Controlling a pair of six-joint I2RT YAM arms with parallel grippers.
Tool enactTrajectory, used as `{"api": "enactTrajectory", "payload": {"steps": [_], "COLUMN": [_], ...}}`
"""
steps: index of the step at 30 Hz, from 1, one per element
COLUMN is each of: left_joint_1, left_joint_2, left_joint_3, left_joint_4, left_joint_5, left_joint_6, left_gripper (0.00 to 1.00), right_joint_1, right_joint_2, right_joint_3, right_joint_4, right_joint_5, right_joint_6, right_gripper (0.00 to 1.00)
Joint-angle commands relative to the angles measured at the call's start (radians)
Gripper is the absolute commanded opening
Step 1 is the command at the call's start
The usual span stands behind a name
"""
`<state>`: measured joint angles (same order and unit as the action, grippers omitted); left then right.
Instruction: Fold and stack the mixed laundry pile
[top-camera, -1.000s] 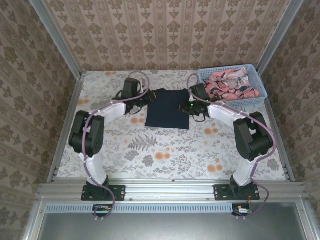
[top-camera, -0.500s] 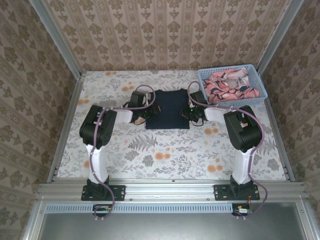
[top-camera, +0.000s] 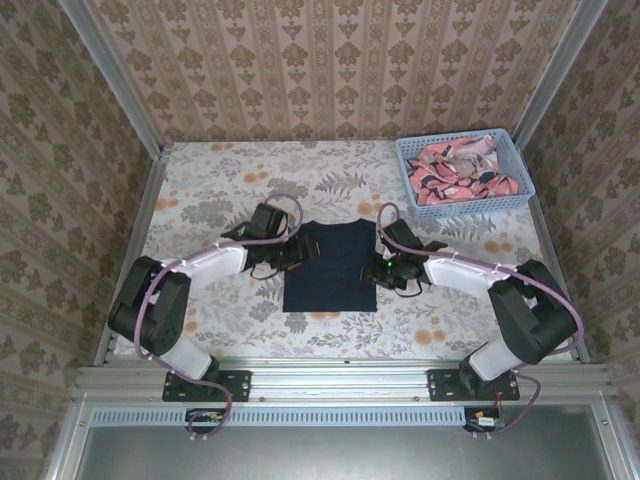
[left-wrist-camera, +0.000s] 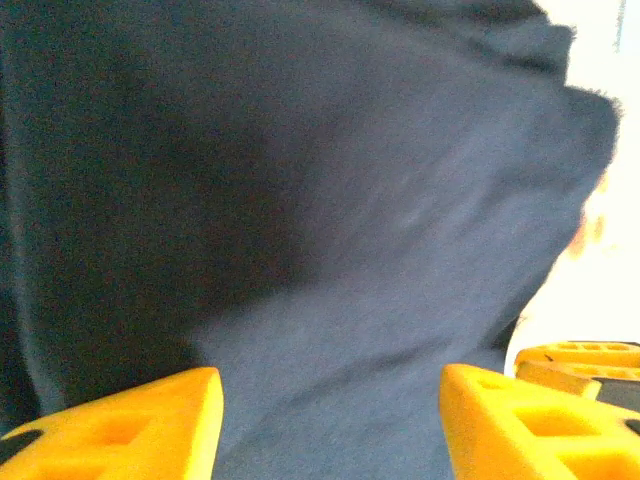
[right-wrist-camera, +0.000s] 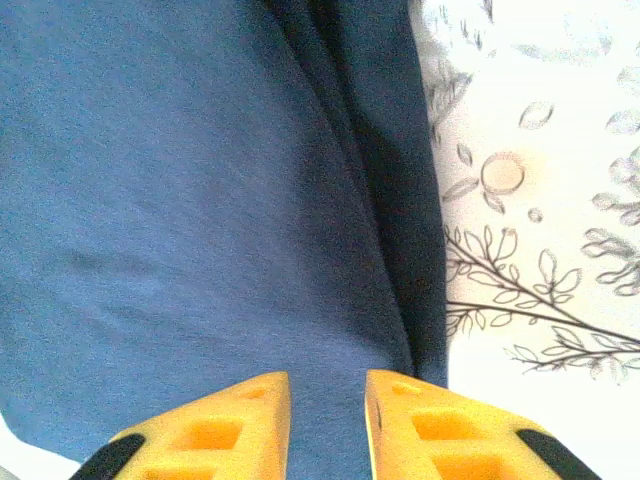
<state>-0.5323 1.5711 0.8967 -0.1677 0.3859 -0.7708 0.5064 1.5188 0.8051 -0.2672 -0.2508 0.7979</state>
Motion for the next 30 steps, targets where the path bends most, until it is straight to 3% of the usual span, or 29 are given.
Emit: {"api": "enactTrajectory", "payload": {"steps": [1, 3, 9, 18, 22, 25, 30], "left_joint_1": [0.041, 0.064, 0.054, 0.038, 0.071, 0.107, 0.12], "left_joint_2": [0.012, 0.096, 0.297, 0.419, 0.488, 0.426, 0.26], "left_joint_3": [0.143, 0.218, 0.282, 0.144, 0.177, 0.216, 0.268], "left_joint_4": [-0.056, -0.011, 0.175, 0.272, 0.327, 0.261, 0.028], "left_joint_5": [-0.073, -0.034, 0.088, 0.005, 0.076, 0.09, 0.033], "left_joint_6": [0.11, 0.107, 0.009, -0.031, -0.07, -0.04, 0.116], "left_gripper": [0.68, 0.65, 0.4, 0.38, 0.35, 0.4, 0.61], "right_joint_1": [-0.021, -0.041, -0.088, -0.113, -0.126, -0.125, -0.126], "right_joint_2": [-0.008, 0.065, 0.265, 0.431, 0.406, 0.341, 0.232], "right_joint_3": [0.168, 0.259, 0.363, 0.29, 0.282, 0.294, 0.316], "right_joint_4": [-0.097, -0.094, 0.046, 0.161, 0.173, 0.126, -0.026], "right_joint_5": [0.047, 0.048, 0.065, 0.064, 0.053, 0.039, 0.099], "right_joint_6": [-0.104, -0.135, -0.107, -0.003, -0.01, -0.069, -0.198], "right_gripper": [0.28, 0.28, 0.19, 0.14, 0.15, 0.21, 0.37]}}
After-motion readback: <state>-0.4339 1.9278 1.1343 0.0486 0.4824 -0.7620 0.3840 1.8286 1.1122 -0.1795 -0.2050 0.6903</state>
